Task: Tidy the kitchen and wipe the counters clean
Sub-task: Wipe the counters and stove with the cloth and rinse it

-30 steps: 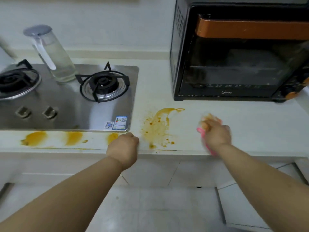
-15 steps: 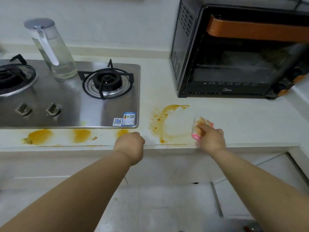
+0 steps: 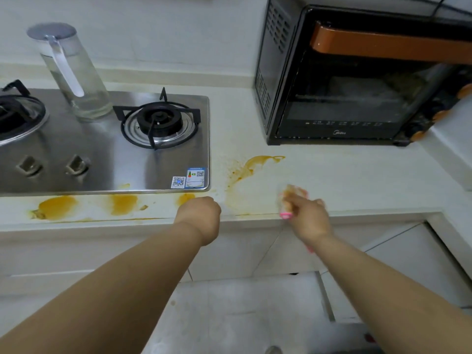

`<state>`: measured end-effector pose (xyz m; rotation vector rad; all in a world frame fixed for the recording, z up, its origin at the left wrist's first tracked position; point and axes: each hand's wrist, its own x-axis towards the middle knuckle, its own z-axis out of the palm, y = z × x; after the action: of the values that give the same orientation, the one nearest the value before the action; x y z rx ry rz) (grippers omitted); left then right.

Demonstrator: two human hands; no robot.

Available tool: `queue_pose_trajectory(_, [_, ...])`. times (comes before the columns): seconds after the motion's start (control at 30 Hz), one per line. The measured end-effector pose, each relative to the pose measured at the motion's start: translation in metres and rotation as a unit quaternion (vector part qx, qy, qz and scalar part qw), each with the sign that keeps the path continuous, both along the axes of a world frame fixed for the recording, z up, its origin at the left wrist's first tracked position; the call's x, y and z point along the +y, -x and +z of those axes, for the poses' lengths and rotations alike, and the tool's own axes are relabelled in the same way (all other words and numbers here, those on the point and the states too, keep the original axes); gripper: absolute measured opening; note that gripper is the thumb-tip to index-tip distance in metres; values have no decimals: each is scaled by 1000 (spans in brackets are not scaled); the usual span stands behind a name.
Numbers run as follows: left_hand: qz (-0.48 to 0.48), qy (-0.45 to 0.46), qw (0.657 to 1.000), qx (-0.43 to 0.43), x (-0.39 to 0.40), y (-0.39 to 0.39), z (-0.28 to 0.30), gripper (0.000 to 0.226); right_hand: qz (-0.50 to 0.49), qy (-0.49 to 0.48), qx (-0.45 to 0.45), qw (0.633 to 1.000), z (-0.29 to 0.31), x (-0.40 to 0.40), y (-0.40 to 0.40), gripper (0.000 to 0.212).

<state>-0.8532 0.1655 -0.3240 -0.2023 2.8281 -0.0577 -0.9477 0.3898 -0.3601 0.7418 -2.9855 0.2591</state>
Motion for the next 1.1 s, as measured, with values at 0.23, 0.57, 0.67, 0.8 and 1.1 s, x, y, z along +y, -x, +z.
queue_pose_trajectory(0.23, [-5,21,1000,2,-1,7,2,26,-155,291,-88,940,-6,-89,-23,22])
queue_pose_trajectory(0.57, [-2,5,1000,1,-7,10,-3,30,-213,139,-32,967,19,-14,0,24])
queue_pose_trajectory(0.67, [9,-6,1000,7,-10,13,-7,33,-331,105,-66,935,13,2,27,19])
queue_pose_trajectory(0.8, [31,-12,999,3,-11,19,-3,29,-70,42,-34,996,-10,-65,10,18])
queue_pose_trajectory(1.1, [71,-34,997,-19,-5,28,10,28,-192,111,-75,972,21,9,46,16])
